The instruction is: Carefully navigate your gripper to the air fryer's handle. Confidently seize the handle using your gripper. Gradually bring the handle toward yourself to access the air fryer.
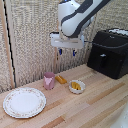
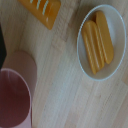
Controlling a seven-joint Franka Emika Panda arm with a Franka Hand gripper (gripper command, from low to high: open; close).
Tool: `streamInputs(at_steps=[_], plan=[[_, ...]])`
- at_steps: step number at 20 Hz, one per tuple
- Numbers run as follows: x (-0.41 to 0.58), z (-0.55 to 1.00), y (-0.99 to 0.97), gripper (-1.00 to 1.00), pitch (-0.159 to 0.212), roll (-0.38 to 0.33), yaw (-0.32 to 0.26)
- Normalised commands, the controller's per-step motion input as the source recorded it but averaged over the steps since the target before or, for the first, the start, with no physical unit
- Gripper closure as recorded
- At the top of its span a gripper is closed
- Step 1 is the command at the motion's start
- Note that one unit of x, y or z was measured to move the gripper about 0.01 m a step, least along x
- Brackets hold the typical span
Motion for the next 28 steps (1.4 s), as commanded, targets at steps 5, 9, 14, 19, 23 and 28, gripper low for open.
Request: streamInputs(at_steps=[5, 9, 14, 19, 23, 28], plan=[[0.079, 0.00, -0.19, -1.00, -0.120, -0.351, -0.153], [0.035, 0.00, -0.20, -1.00, -0.176, -0.353, -0.119], [0.003, -0.03, -0.27, -1.00, -0.211, -0.314, -0.098], [0.000, -0.15, -0.40, -1.00, -0.192, -0.171, -0.107], [0.000, -0.12, -0.47, -1.00, -0.111, -0.090, -0.108], [-0.011, -0.25, -0.50, -1.00, -0.027, -0.077, -0.024]])
